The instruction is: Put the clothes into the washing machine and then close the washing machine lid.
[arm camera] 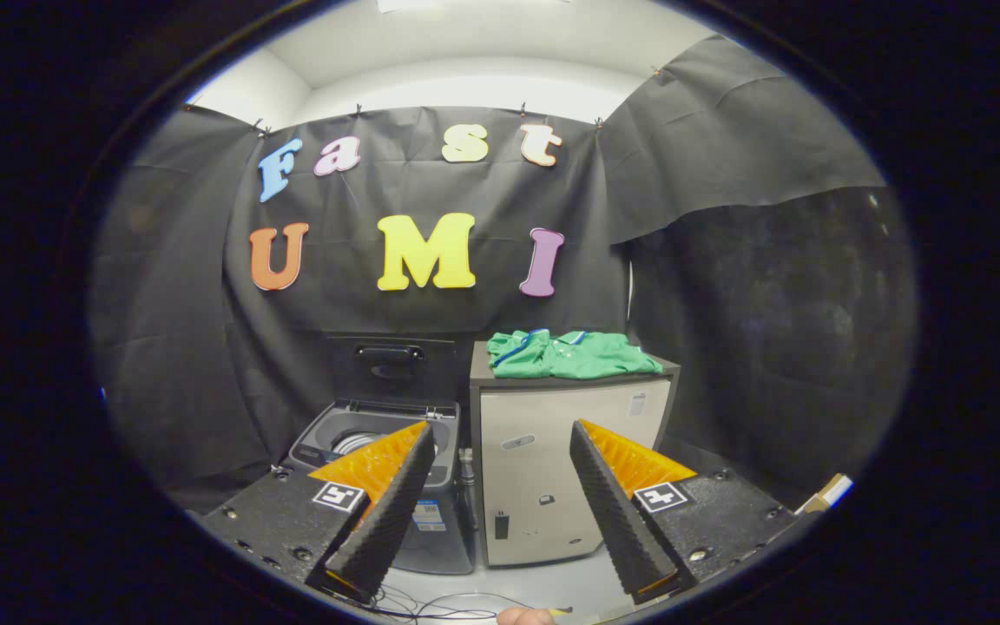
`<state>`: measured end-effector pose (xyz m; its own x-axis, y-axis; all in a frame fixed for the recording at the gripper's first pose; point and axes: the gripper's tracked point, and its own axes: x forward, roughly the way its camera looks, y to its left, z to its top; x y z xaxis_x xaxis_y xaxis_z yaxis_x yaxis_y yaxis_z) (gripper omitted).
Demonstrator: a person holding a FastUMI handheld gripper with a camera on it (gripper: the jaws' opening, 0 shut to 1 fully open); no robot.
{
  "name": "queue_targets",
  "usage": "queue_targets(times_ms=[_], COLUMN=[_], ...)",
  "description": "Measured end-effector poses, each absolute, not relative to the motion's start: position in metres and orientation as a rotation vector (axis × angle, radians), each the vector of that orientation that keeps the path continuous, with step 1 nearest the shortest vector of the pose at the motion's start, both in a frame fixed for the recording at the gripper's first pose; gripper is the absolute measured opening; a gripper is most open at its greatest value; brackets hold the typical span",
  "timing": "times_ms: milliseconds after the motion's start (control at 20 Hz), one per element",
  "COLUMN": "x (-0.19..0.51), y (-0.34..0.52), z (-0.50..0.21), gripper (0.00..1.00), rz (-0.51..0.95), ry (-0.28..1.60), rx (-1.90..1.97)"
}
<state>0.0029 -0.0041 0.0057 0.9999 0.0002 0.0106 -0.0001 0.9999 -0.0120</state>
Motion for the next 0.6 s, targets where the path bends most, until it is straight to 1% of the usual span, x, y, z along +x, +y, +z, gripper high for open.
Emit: queue_targets(times_ms=[600], x=[0.017], y=[-0.001], z=[0.008], gripper=[0.98], rz=[-0.006], ry=[-0.003], rx=[-0.016])
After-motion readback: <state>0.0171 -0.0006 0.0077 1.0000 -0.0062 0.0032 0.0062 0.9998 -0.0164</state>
